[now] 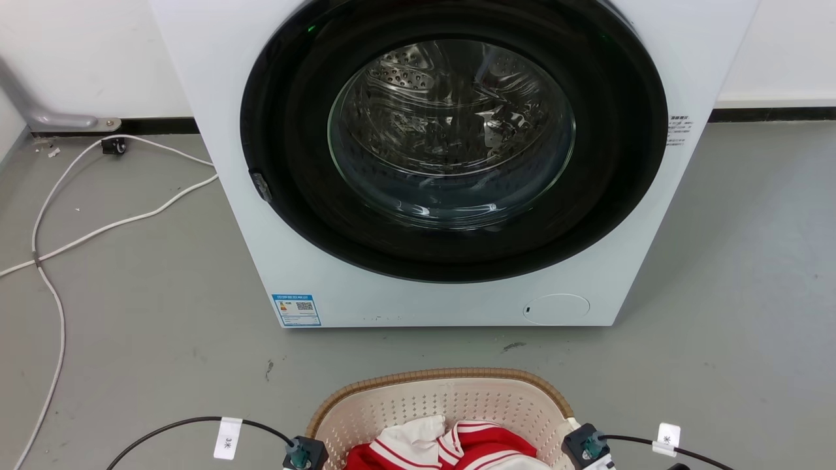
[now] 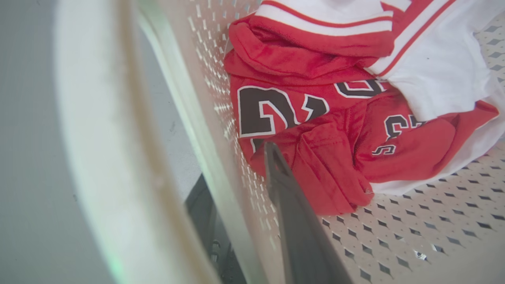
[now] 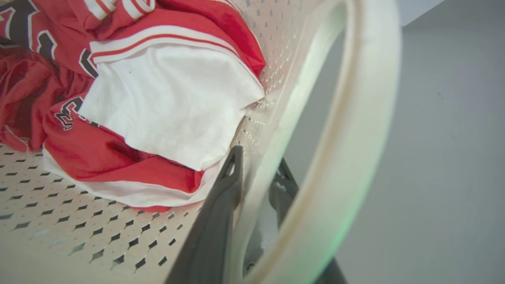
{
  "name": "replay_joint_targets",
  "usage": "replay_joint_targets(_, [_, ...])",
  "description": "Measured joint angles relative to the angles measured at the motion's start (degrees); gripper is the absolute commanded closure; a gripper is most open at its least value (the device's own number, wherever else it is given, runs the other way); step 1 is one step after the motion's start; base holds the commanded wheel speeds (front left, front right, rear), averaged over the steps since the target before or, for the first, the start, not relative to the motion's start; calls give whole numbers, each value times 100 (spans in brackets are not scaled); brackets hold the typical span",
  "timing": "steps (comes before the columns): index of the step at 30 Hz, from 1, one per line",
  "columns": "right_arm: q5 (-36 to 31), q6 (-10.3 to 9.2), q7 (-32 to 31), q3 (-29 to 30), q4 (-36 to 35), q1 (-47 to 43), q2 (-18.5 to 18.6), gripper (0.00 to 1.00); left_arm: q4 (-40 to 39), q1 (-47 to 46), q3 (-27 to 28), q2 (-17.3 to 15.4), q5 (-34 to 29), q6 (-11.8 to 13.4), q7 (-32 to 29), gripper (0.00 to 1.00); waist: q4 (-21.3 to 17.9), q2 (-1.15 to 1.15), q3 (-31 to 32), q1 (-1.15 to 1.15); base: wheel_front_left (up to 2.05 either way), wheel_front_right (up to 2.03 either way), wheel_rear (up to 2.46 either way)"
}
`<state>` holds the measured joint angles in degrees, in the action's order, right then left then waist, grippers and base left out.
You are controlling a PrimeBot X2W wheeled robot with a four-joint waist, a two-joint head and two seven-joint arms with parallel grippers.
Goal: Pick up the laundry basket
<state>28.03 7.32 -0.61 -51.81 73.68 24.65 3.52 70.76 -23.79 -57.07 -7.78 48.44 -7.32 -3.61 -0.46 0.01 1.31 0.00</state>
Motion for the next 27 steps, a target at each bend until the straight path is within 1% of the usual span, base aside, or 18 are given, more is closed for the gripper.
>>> replay_joint_targets(27, [330, 0, 14, -304, 12, 19, 31, 100, 91, -29, -389, 8, 392, 0, 133, 100, -9, 0, 1, 0, 0, 0, 0])
